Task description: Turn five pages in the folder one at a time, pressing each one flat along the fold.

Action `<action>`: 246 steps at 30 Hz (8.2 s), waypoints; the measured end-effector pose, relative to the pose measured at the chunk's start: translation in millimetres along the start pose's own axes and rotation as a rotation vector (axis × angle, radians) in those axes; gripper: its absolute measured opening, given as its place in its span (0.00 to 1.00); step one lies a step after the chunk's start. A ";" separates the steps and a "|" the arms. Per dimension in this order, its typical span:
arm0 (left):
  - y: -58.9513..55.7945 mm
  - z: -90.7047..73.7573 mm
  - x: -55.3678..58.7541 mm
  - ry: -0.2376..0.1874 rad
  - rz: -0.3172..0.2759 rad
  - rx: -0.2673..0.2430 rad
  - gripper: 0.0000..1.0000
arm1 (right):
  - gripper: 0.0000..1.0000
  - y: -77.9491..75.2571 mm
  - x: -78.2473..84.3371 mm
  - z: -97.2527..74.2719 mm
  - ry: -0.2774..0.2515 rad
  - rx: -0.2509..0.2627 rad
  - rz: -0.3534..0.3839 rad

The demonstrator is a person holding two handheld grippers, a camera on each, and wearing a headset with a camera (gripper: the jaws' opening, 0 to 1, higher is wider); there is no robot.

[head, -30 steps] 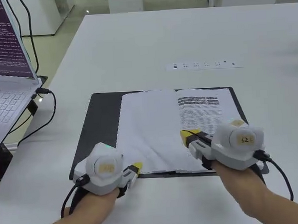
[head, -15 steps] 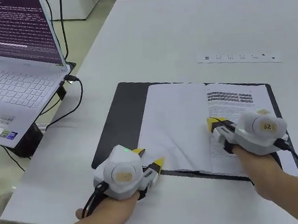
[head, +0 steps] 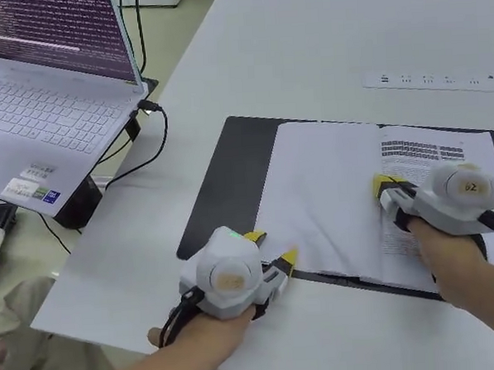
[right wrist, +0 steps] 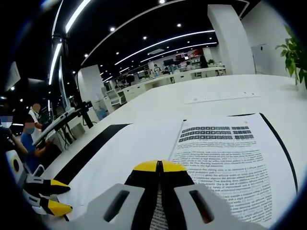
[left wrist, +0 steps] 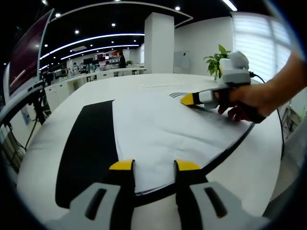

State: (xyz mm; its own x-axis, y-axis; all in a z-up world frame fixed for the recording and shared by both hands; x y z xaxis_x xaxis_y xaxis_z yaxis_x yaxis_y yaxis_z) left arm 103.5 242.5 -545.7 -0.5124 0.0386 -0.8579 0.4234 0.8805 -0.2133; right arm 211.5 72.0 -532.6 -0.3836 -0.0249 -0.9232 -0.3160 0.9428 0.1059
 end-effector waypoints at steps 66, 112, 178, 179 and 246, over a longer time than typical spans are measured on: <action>1.5 0.4 2.4 -0.025 -0.020 -0.007 0.31 | 0.00 -37.8 -38.3 73.9 0.034 0.031 -0.014; -0.2 -0.8 1.6 -0.037 -0.021 -0.005 0.31 | 0.00 10.4 2.5 -14.7 0.044 -0.057 0.124; -1.0 -1.5 2.7 -0.038 -0.025 -0.009 0.31 | 0.00 86.7 34.8 -172.5 0.073 -0.218 0.235; -0.8 -1.3 2.7 -0.037 -0.025 -0.009 0.31 | 0.00 86.6 31.8 -174.5 0.065 -0.217 0.240; -17.1 -128.9 -64.6 0.027 -0.118 -0.034 0.99 | 1.00 -18.7 -13.6 -260.0 0.084 0.064 -0.018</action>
State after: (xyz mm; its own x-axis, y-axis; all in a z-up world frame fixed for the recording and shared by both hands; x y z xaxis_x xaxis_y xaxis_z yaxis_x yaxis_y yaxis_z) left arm 33.0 285.9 -426.4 -0.5771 -0.0545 -0.8149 0.3334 0.8951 -0.2960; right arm -3.0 -31.7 -425.9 -0.4505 -0.0667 -0.8903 -0.2680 0.9613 0.0636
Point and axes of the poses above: the centre of the closed fingertips' face, and the gripper's own axes: z roughly forward along the fingers, y roughly to its left, x roughly out of its underside, the point moved 2 cm from there along -z, roughly backward along the fingers, and after that the axes turned 11 degrees about -z, right-handed, at the moved point
